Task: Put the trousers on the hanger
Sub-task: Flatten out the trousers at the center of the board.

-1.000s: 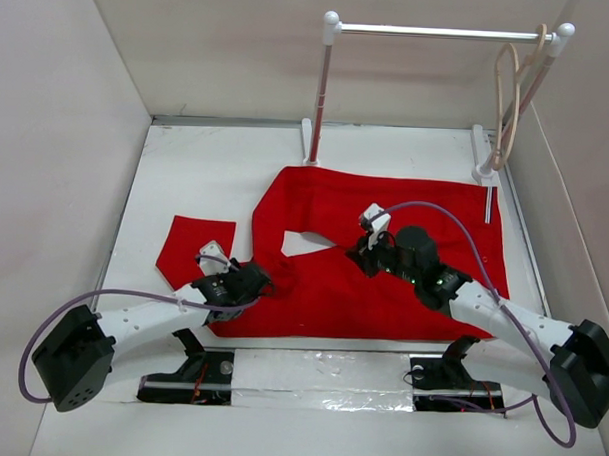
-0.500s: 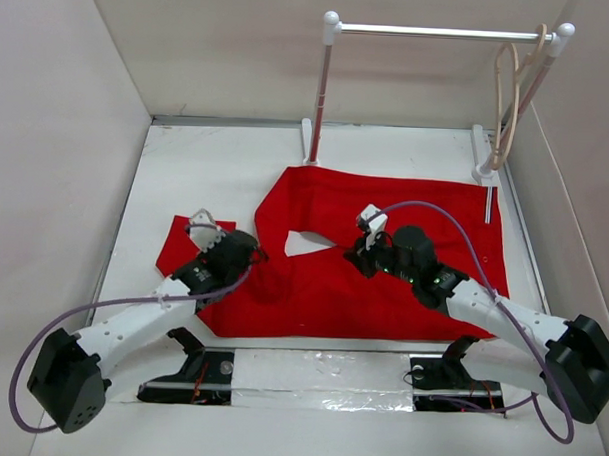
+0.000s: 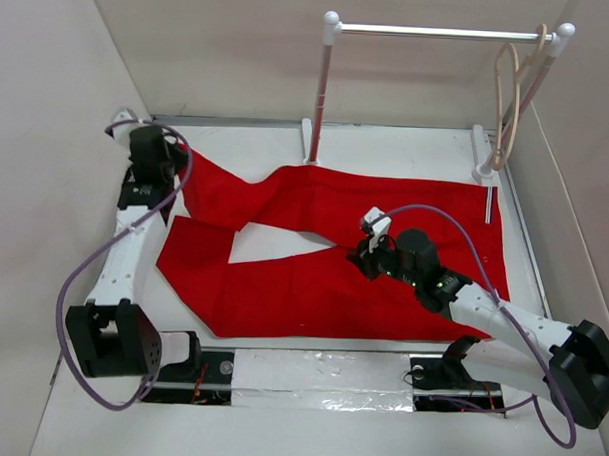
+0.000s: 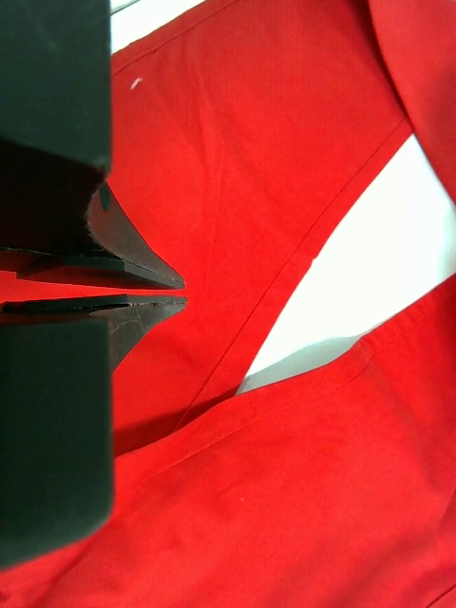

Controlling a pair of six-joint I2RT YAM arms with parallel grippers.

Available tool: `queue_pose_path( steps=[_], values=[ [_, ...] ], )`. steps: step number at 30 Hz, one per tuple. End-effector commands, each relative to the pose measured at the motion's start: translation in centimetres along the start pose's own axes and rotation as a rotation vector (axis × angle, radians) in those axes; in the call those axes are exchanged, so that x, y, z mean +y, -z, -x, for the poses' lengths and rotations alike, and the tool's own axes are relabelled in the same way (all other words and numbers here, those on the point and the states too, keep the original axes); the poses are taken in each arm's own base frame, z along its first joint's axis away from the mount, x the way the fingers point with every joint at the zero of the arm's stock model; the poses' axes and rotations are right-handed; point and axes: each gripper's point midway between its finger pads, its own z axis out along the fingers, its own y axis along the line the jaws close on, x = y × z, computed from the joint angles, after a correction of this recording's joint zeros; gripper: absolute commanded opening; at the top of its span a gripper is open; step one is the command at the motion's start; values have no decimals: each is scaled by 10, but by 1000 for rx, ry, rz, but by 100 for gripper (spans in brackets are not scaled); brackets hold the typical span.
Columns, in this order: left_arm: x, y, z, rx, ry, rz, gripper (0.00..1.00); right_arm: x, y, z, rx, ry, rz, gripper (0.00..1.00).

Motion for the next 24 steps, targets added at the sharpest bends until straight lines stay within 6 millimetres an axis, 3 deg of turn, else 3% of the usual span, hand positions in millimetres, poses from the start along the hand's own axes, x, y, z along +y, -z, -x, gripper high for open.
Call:
queue_pose_path(
  steps=[1,2,4,6,7,8,12,15,16,17,21,24],
  values=[
    [15,-13,42,-23,-67,41,0,2,3,24,-95,19,-6,13],
    [33,-18,54,-42,-57,86,0,2,3,24,-93,19,-6,13],
    [43,-27,63,-50,-83,104,0,-3,4,23,-89,21,-29,13],
    [58,-46,60,-32,-124,160,0,-1,2,23,-92,18,-20,13],
    [56,-45,65,-43,-139,158,0,0,1,23,-89,19,-12,13],
    [65,-59,54,-5,-153,185,0,0,0,22,-84,23,-11,13],
    [69,-89,47,28,-206,194,0,-9,0,20,-81,17,-49,13],
    [80,-109,50,17,-244,249,0,-12,1,18,-74,19,-69,13],
    [81,-113,61,-14,-248,284,0,-14,1,17,-74,21,-78,12],
    [92,-123,54,4,-269,320,0,-16,1,18,-77,19,-90,12],
    [107,-140,63,-27,-320,408,0,-29,8,21,-94,11,-164,10],
    [120,-147,67,-55,-353,475,13,-43,17,22,-120,-5,-238,6]
  ],
)
